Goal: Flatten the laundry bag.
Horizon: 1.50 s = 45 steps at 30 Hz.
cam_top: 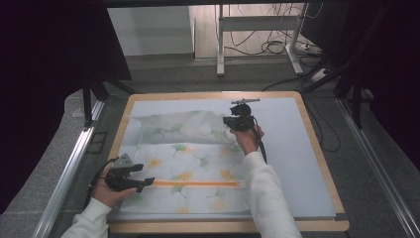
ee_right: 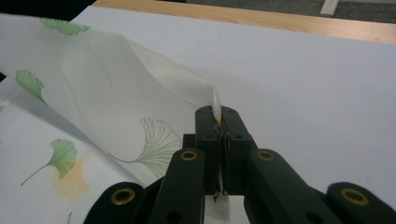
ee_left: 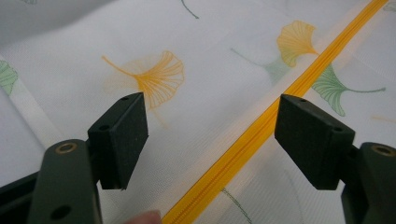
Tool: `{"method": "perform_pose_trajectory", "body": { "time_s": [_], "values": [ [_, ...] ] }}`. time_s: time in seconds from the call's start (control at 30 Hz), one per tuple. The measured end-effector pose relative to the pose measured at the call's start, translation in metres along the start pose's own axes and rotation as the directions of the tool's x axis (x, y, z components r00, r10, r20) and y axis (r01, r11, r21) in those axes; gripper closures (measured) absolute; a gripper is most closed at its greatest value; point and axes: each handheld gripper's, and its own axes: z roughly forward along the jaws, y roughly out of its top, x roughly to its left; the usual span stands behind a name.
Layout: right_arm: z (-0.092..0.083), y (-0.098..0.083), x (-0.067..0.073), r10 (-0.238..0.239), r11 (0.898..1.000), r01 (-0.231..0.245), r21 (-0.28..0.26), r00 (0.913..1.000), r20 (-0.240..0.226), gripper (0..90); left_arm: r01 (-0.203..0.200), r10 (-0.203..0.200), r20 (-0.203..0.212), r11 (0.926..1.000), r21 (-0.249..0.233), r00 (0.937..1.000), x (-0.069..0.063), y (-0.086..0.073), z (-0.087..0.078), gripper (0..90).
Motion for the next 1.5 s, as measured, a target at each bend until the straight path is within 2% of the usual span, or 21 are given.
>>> {"method": "perform_pose_trajectory", "body": {
  "time_s": [0.2,0.3,0.37,0.4,0.47,0.5,0.57,0.67,0.7,0.83,0.9,1.0,1.1,1.17,1.23,1.37,1.43,1.5],
  "values": [
    [0.006,0.003,-0.010,0.017,1.000,-0.017,-0.021,0.9999,0.002,86.5,0.000,0.000,-0.002,1.0000,-0.002,1.0000,0.000,0.000,-0.001,25.3],
    [0.010,0.007,-0.019,0.032,0.999,-0.032,-0.042,0.9995,0.007,84.6,0.000,0.000,-0.004,1.0000,-0.004,1.0000,0.001,0.000,-0.001,25.2],
    [0.012,0.011,-0.025,0.029,0.998,-0.028,-0.053,0.9995,0.016,78.9,0.003,-0.003,-0.007,1.0000,-0.007,1.0000,0.001,0.000,-0.002,25.2],
    [0.013,0.012,-0.028,0.031,0.998,-0.029,-0.060,0.9990,0.031,73.0,0.004,-0.004,-0.007,1.0000,-0.007,1.0000,0.001,0.000,-0.002,25.2],
    [0.013,0.014,-0.034,0.037,0.997,-0.031,-0.071,0.9961,0.080,54.0,0.005,-0.005,-0.007,1.0000,-0.006,1.0000,0.002,-0.001,-0.002,25.2],
    [0.012,0.015,-0.036,0.037,0.997,-0.028,-0.076,0.9924,0.117,51.7,0.003,-0.003,-0.006,1.0000,-0.004,1.0000,0.002,-0.001,-0.001,25.3],
    [0.006,0.014,-0.040,0.045,0.995,-0.031,-0.094,0.9861,0.160,45.7,0.004,-0.004,-0.005,1.0000,-0.003,1.0000,0.003,-0.001,-0.001,25.3],
    [-0.005,0.010,-0.042,0.050,0.992,-0.026,-0.127,0.9799,0.193,43.0,0.002,-0.002,-0.004,1.0000,0.000,1.0000,0.003,-0.001,-0.001,25.3],
    [-0.009,0.009,-0.041,0.048,0.990,-0.021,-0.138,0.9802,0.192,43.3,0.000,0.000,-0.004,1.0000,0.000,1.0000,0.002,-0.001,-0.001,25.3],
    [-0.022,-0.001,-0.035,0.013,0.991,0.005,-0.132,0.9904,0.137,49.0,0.000,0.000,-0.008,1.0000,-0.001,1.0000,0.001,0.000,-0.001,25.2],
    [-0.028,-0.006,-0.031,0.000,0.993,0.010,-0.121,0.9965,0.083,53.0,-0.005,0.005,-0.008,1.0000,0.000,1.0000,0.000,0.000,0.000,25.2],
    [-0.037,-0.016,-0.022,-0.047,0.995,0.050,-0.084,0.9982,0.038,58.9,-0.006,0.006,-0.009,1.0000,0.000,0.9999,0.000,0.000,0.000,25.2],
    [-0.051,-0.028,-0.012,-0.132,0.988,0.132,-0.076,0.9912,0.011,65.3,-0.004,0.004,-0.013,1.0000,-0.006,0.9999,0.001,0.000,0.000,25.2],
    [-0.063,-0.039,-0.006,-0.155,0.985,0.152,-0.077,0.9877,-0.025,69.2,-0.005,0.005,-0.015,1.0000,-0.005,0.9999,0.001,0.000,0.001,25.2],
    [-0.075,-0.050,0.000,-0.182,0.981,0.179,-0.073,0.9826,-0.037,72.2,-0.008,0.008,-0.017,1.0000,-0.005,0.9998,0.000,0.001,0.002,25.2],
    [-0.092,-0.072,0.008,-0.199,0.980,0.195,-0.051,0.9764,-0.085,78.9,-0.008,0.008,-0.019,0.9999,-0.008,0.9998,-0.001,0.001,0.002,25.0],
    [-0.100,-0.084,0.010,-0.219,0.976,0.217,-0.031,0.9706,-0.100,82.7,-0.009,0.008,-0.017,0.9999,-0.012,0.9998,-0.002,0.002,0.001,25.0],
    [-0.106,-0.096,0.011,-0.216,0.976,0.215,-0.025,0.9681,-0.127,86.3,-0.005,0.005,-0.014,0.9999,-0.012,0.9999,-0.002,0.002,0.002,25.0]
  ]
}}
